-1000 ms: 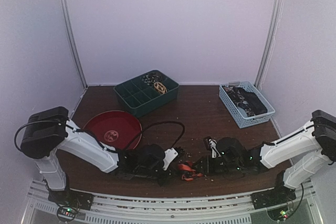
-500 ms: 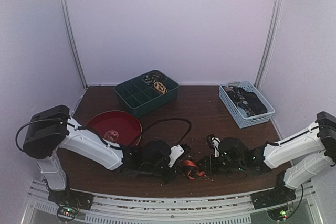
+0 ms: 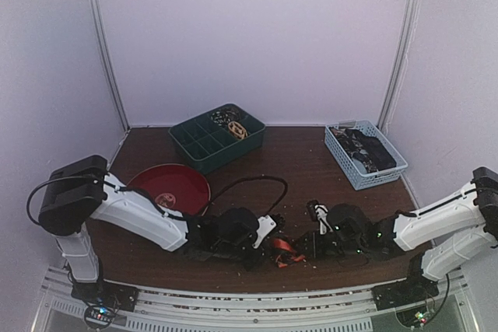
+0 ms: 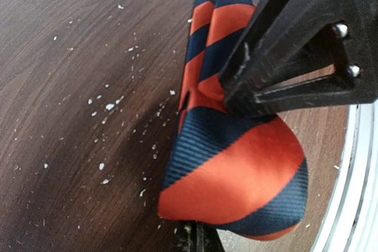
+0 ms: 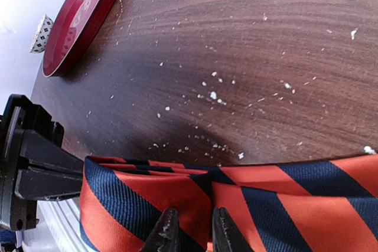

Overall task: Roll the ties
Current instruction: Roll the tie at the center of the board.

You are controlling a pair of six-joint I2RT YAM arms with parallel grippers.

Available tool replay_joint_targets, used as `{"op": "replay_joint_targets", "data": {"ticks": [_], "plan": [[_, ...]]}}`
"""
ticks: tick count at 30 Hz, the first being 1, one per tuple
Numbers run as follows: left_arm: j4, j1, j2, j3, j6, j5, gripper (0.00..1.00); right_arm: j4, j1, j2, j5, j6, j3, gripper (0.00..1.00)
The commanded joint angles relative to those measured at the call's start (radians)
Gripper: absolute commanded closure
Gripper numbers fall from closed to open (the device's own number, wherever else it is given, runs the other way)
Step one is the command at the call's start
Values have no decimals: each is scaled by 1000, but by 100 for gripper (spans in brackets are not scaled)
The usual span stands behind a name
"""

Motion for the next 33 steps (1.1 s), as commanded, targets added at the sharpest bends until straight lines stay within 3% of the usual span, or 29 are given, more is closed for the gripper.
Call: {"op": "replay_joint_targets", "data": {"ticks": [1,22,33], "plan": [[11,-5,-26,26,3,-28,98,-18,19,21,-72,-2,5,79],[44,-5,-92,-1,-41,-44,97,33,21,85,-87,62,37,79],[26,-5,-60,3,-40,-15,87,-7,22,67,-21,50,39,79]]}}
